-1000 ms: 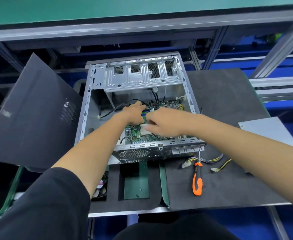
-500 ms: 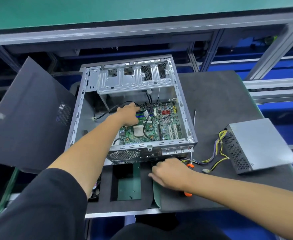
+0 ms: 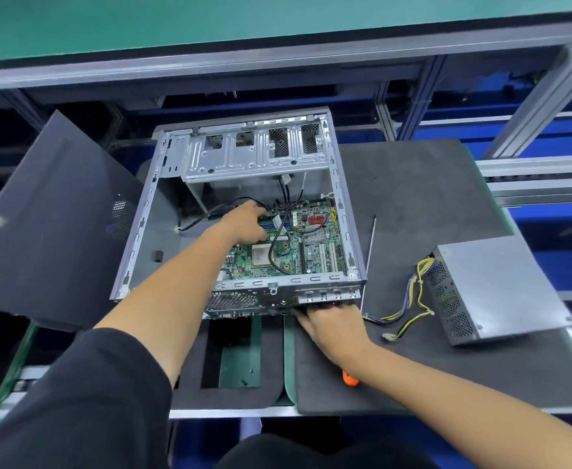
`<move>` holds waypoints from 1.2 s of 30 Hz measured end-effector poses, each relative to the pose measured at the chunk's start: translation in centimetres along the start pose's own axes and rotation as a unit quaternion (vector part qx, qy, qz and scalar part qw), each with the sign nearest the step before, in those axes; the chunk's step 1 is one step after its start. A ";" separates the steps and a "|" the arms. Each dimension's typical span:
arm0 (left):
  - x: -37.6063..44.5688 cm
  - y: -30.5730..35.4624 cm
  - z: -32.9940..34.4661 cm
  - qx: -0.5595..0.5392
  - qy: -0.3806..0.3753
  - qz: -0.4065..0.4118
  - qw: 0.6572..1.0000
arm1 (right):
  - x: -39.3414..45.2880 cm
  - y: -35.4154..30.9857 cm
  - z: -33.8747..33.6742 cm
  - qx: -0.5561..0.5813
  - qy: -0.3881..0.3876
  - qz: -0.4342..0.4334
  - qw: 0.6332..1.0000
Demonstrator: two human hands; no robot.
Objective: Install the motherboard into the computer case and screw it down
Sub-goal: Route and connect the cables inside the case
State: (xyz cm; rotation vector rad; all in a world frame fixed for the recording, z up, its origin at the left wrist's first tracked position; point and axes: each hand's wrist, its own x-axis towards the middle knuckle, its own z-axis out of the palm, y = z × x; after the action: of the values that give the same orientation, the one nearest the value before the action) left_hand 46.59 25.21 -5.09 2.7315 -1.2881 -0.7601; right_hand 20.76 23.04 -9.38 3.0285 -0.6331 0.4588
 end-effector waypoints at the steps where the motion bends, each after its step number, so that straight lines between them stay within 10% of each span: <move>1: 0.0 0.0 0.0 -0.002 0.000 -0.001 1.000 | 0.0 0.0 0.1 0.006 0.014 -0.001 1.000; 10: 0.0 -0.1 -0.3 -0.010 -0.006 -0.005 1.000 | 0.8 -0.3 -1.7 0.043 -0.128 -0.002 0.991; 14: 0.5 0.0 -1.2 0.011 -0.009 0.007 1.000 | 0.7 -2.4 -6.2 0.092 -0.303 -0.188 0.930; 18: 0.7 -0.3 -1.4 0.010 0.006 -0.006 1.000 | 1.1 -5.1 -12.4 0.222 -0.200 -0.359 0.884; 22: 0.3 -0.7 -1.9 -0.036 -0.005 0.000 0.999 | 9.1 -4.7 -14.1 0.309 0.015 -0.195 0.931; 25: 0.0 -0.7 -2.0 -0.056 -0.005 0.025 0.998 | 15.5 -2.4 -11.4 0.150 -0.145 -0.029 0.978; 28: 0.1 -1.3 -1.8 -0.119 0.024 0.016 0.992 | 19.6 -0.2 -6.9 0.076 -0.333 0.033 0.939; 36: 1.3 -2.9 -2.0 -0.171 0.024 0.033 0.984 | 22.4 0.1 -0.5 0.175 -0.406 0.187 0.877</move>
State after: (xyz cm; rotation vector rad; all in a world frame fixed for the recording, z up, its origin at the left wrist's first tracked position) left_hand 50.24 25.76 -4.56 2.4101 -1.1123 -0.8160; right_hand 40.20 14.29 -2.48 3.3496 -1.2881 -0.8742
